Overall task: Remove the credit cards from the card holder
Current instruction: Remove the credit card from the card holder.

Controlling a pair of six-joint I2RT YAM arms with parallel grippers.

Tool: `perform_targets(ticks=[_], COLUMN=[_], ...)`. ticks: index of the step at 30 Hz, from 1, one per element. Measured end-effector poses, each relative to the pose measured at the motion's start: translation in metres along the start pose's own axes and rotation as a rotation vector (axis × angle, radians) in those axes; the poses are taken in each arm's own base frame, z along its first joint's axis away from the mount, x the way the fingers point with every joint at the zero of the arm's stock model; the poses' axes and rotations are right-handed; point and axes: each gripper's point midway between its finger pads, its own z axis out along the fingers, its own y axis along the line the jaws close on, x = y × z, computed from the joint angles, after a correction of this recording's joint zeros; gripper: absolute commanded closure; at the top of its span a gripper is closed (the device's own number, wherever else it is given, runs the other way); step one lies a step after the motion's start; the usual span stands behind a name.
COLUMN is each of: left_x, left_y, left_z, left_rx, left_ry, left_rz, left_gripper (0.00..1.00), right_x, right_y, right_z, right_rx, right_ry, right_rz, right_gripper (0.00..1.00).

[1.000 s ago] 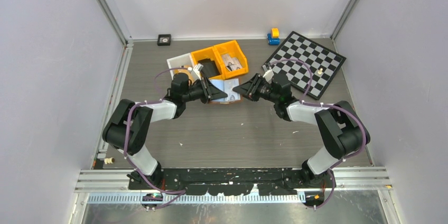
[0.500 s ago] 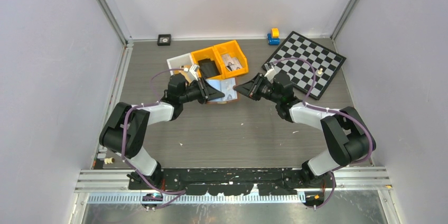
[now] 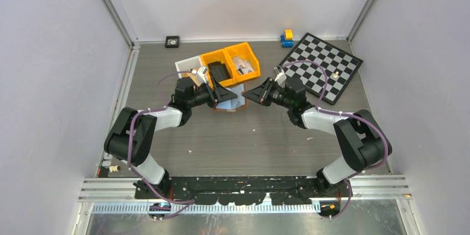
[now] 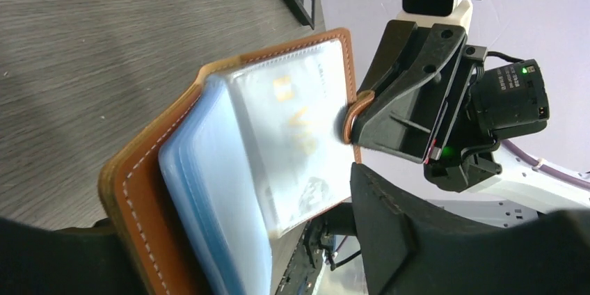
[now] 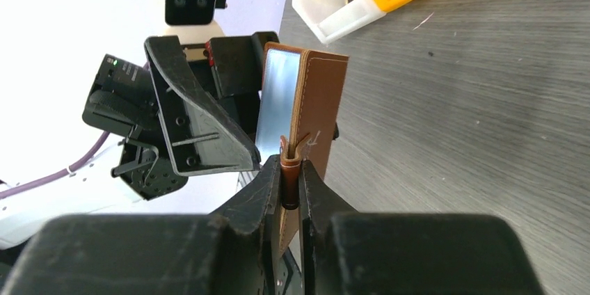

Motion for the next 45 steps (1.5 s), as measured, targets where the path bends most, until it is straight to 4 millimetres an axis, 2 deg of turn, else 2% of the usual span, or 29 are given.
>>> perform_targets(ticks=[4, 5, 8, 10, 12, 16, 21, 22, 27, 36, 39, 45], left_x=[0.000, 0.000, 0.001, 0.001, 0.001, 0.002, 0.003, 0.004, 0.005, 0.004, 0.006, 0.006], left_y=[-0.002, -0.002, -0.002, 0.001, 0.003, 0.002, 0.002, 0.002, 0.004, 0.012, 0.014, 0.016], left_z=[0.000, 0.000, 0.001, 0.001, 0.002, 0.002, 0.004, 0.004, 0.005, 0.006, 0.006, 0.005], left_rx=[0.012, 0.012, 0.013, 0.007, 0.004, 0.007, 0.025, 0.027, 0.031, 0.004, -0.007, -0.020], left_ry=[0.002, 0.002, 0.006, 0.006, 0.008, 0.010, 0.021, 0.023, 0.028, 0.021, 0.026, 0.024], left_rz=[0.006, 0.006, -0.002, -0.010, -0.016, -0.017, -0.027, -0.031, -0.038, -0.048, -0.049, -0.041], left_gripper=[0.34, 0.37, 0.54, 0.58, 0.56, 0.40, 0.35, 0.37, 0.66, 0.79, 0.82, 0.86], right_x=[0.007, 0.007, 0.007, 0.006, 0.006, 0.007, 0.008, 0.008, 0.009, 0.005, 0.007, 0.007], right_y=[0.007, 0.009, 0.012, 0.017, 0.019, 0.020, 0.018, 0.017, 0.015, 0.017, 0.015, 0.013], right_z=[0.002, 0.002, 0.003, 0.003, 0.003, 0.004, 0.006, 0.007, 0.008, 0.007, 0.006, 0.004], right_rx=[-0.025, -0.031, -0.052, -0.077, -0.087, -0.095, -0.104, -0.104, -0.102, -0.111, -0.096, -0.071], right_ry=[0.019, 0.020, 0.023, 0.022, 0.023, 0.027, 0.034, 0.034, 0.036, 0.027, 0.030, 0.031], right_rz=[-0.011, -0.014, -0.014, -0.014, -0.015, -0.003, 0.014, 0.017, 0.028, 0.020, 0.015, -0.003], right_gripper=[0.99, 0.99, 0.99, 1.00, 1.00, 1.00, 1.00, 1.00, 1.00, 0.99, 0.95, 1.00])
